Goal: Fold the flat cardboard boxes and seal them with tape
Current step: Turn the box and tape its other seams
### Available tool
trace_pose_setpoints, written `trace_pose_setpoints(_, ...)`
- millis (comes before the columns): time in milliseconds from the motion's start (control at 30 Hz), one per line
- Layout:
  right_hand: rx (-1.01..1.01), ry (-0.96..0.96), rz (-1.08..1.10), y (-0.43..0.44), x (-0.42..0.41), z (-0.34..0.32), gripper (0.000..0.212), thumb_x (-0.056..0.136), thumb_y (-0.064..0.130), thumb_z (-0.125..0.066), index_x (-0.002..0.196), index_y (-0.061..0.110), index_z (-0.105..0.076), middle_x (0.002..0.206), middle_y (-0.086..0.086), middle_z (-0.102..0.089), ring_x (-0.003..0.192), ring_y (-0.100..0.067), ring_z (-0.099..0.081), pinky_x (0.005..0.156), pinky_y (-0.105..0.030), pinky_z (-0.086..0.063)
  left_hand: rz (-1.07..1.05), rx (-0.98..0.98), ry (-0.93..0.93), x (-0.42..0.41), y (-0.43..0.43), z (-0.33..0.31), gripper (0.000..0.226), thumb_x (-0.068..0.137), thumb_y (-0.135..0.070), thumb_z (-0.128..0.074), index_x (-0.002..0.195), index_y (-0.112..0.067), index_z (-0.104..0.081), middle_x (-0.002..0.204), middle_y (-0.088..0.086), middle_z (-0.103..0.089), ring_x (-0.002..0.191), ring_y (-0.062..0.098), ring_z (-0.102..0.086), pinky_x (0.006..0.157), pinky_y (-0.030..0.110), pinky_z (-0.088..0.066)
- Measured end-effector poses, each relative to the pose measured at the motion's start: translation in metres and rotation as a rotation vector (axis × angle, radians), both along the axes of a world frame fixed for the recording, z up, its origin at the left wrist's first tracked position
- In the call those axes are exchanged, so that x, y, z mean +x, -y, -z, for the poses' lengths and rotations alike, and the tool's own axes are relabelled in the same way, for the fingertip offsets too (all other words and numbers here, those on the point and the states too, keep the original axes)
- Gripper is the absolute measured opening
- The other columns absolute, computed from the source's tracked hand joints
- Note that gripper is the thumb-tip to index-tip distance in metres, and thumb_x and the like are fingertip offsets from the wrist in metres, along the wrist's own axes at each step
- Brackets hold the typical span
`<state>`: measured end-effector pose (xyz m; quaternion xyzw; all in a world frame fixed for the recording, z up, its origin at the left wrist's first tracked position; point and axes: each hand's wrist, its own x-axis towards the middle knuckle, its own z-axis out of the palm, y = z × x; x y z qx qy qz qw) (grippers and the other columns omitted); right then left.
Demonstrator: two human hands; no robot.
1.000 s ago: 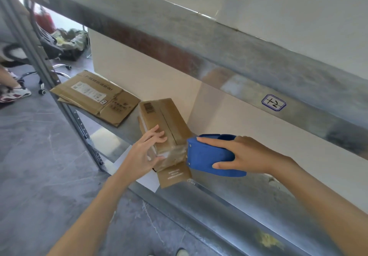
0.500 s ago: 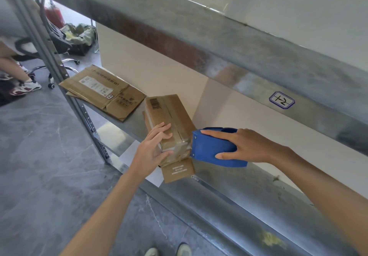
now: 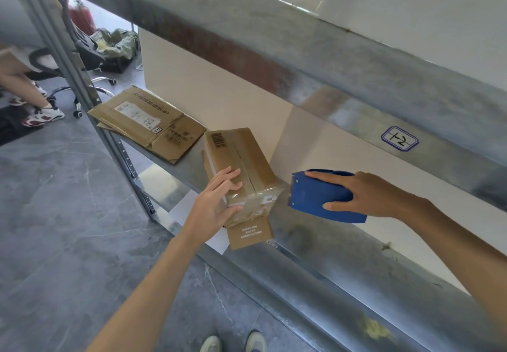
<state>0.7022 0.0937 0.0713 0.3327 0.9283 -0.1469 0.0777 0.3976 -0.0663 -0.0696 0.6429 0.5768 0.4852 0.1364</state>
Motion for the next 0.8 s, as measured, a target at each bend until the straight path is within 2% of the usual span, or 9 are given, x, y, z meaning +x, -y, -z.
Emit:
trace_pose_setpoints(100,-0.026,0.006,0.021,-0.004,0.005,-0.002,0.071,0.086,0.06,-0.059,0.132,0.081,-0.01,0.065,0.014,-0.057,0.053,-0.008,-0.048,0.052,-0.023,-0.041,-0.003,-0.005,0.0,0.001,-0.001,-0.001,0.032,0.085,-0.025,-0.077,0.112,-0.013,-0.063,0.147,-0.003,-0.05,0.146,0.015,-0.031,0.116,0.04,-0.034)
trace_pose_setpoints(200,-0.058,0.011,0.045,-0.004,0.009,0.0,0.07,0.086,0.058,-0.061,0.13,0.083,-0.012,0.068,0.006,-0.059,0.051,-0.01,-0.049,0.052,-0.023,-0.041,-0.003,-0.008,0.002,0.002,0.0,-0.002,0.033,0.086,-0.026,-0.076,0.112,-0.012,-0.063,0.147,-0.003,-0.05,0.146,0.014,-0.031,0.117,0.035,-0.033)
trace_pose_setpoints(300,-0.084,0.013,0.055,-0.005,0.008,0.0,0.07,0.087,0.057,-0.062,0.13,0.082,-0.013,0.095,0.001,-0.07,0.068,-0.018,-0.06,0.067,-0.032,-0.052,-0.009,-0.015,0.002,0.001,0.0,-0.004,0.033,0.085,-0.026,-0.076,0.113,-0.012,-0.063,0.148,-0.004,-0.049,0.147,0.013,-0.03,0.117,0.035,-0.032)
trace_pose_setpoints(367,-0.072,0.02,0.057,-0.005,0.006,-0.001,0.07,0.087,0.057,-0.061,0.131,0.081,-0.013,0.103,0.001,-0.07,0.074,-0.02,-0.063,0.073,-0.034,-0.053,-0.004,-0.019,0.007,0.002,-0.001,-0.004,0.032,0.085,-0.024,-0.076,0.112,-0.013,-0.062,0.148,-0.004,-0.049,0.147,0.013,-0.03,0.116,0.038,-0.033)
trace_pose_setpoints(500,-0.013,0.035,0.062,-0.002,-0.006,-0.006,0.071,0.088,0.056,-0.058,0.126,0.085,-0.006,0.088,0.011,-0.063,0.07,-0.009,-0.058,0.065,-0.026,-0.048,0.0,-0.005,0.019,0.002,-0.002,0.0,0.033,0.085,-0.027,-0.076,0.112,-0.017,-0.062,0.148,-0.005,-0.049,0.147,0.014,-0.03,0.116,0.041,-0.035)
trace_pose_setpoints(567,0.013,0.057,0.074,0.003,-0.012,-0.005,0.071,0.089,0.056,-0.056,0.126,0.084,-0.002,0.09,0.014,-0.062,0.073,-0.009,-0.057,0.067,-0.026,-0.049,0.002,-0.002,0.032,0.001,-0.002,0.002,0.033,0.084,-0.027,-0.077,0.112,-0.019,-0.061,0.148,-0.007,-0.049,0.147,0.015,-0.031,0.115,0.043,-0.035)
trace_pose_setpoints(667,0.064,0.089,0.072,0.008,-0.017,0.0,0.071,0.091,0.055,-0.054,0.138,0.074,-0.004,0.102,0.007,-0.067,0.079,-0.015,-0.057,0.073,-0.031,-0.05,0.007,-0.001,0.04,0.001,-0.002,0.003,0.033,0.084,-0.024,-0.077,0.112,-0.018,-0.061,0.147,-0.007,-0.049,0.146,0.016,-0.032,0.114,0.046,-0.037)
trace_pose_setpoints(800,0.137,0.07,0.096,0.016,-0.024,0.009,0.072,0.092,0.056,-0.052,0.147,0.063,-0.007,0.091,0.007,-0.067,0.068,-0.008,-0.046,0.065,-0.028,-0.037,0.012,0.004,0.054,0.001,-0.001,0.002,0.033,0.082,-0.02,-0.079,0.111,-0.014,-0.063,0.146,-0.005,-0.051,0.146,0.017,-0.033,0.113,0.049,-0.038)
